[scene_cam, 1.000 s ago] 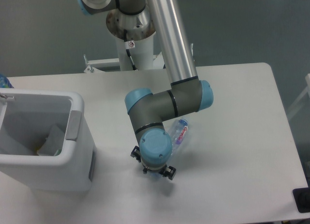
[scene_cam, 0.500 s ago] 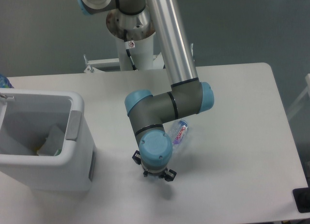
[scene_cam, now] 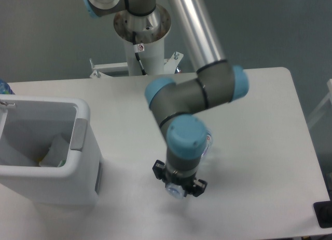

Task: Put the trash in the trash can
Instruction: 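Lift the bottle and carry it over the trash bin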

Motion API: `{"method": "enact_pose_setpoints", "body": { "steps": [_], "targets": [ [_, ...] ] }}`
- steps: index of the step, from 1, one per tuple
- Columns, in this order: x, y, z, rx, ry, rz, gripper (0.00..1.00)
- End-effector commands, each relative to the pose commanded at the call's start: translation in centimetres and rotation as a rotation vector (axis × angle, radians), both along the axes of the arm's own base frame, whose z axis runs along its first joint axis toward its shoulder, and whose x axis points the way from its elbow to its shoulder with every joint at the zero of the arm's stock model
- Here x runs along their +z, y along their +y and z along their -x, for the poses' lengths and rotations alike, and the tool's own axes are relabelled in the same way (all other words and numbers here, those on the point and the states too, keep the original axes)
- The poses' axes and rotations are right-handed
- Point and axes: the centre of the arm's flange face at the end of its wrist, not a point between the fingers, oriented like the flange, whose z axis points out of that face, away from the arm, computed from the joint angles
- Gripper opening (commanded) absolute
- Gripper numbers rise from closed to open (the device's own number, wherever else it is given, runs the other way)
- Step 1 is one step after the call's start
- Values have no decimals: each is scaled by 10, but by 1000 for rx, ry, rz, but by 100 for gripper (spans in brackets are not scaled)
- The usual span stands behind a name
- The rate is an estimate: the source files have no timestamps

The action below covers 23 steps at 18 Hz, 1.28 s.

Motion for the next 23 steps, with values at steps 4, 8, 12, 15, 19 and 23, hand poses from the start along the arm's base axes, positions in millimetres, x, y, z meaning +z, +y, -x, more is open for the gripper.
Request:
{"method": "enact_pose_setpoints", "body": {
  "steps": [4,8,12,15,19,23],
  "targets": [
    [92,-11,5,75,-116,-278,35],
    [174,-11,-14,76,-196,-489,35],
    [233,-18,-47,18,-248,-673,35],
    [260,-22,-74,-55,-308,-754,35],
    [269,-7,-131,-150,-367,-768,35],
    [254,17,-180,-231,-396,-753,36]
  ]
}}
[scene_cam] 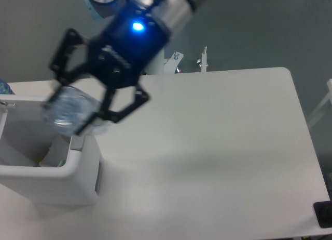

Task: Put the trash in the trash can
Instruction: 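Lift the bottle and carry it over the trash bin, then lower the bottle into the bin and open the gripper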

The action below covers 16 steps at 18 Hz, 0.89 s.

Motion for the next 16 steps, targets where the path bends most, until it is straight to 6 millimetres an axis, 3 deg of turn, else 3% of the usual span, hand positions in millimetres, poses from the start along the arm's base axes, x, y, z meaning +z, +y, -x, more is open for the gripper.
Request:
{"method": "enact_pose_setpoints", "body": {
  "steps": [6,9,11,16],
  "targets": [
    [-44,23,-44,-81,30,-18,42],
    [-59,26,-53,-104,33,-7,63],
    [-63,27,-54,-107,31,-3,97],
    [-69,25,-59,-110,22,9,100]
  ]
}}
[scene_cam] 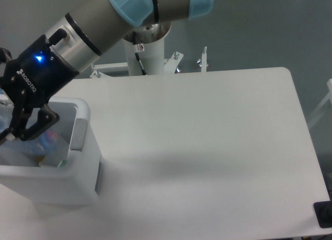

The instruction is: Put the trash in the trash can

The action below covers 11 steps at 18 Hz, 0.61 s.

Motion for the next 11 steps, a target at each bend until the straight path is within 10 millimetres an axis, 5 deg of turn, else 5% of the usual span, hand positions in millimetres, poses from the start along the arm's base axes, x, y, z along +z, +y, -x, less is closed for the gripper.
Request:
{"method": "enact_pose_setpoints", "body": {
  "steps": [5,11],
  "targets": [
    [-12,2,13,67,56,52,100],
    [-51,-38,119,277,216,156,100]
  ]
}}
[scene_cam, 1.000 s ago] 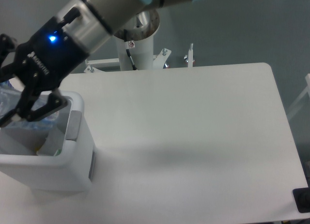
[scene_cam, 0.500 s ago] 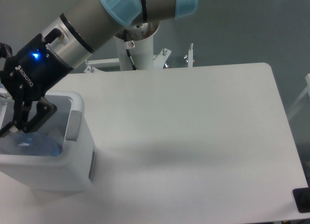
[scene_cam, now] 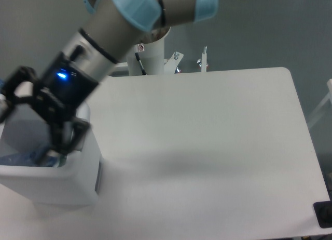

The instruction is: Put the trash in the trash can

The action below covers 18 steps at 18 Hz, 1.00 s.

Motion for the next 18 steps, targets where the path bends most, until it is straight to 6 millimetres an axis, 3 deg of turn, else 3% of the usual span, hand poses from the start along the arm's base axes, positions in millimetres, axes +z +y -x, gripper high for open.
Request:
{"method": "enact_pose_setpoints", "body": {
  "steps": [5,10,13,18],
  "targets": [
    [-33,-51,83,113,99,81,100],
    [-94,-100,147,188,316,346,100],
    [-118,-119,172,196,395,476,100],
    [-146,-126,184,148,439,609,100]
  ]
}}
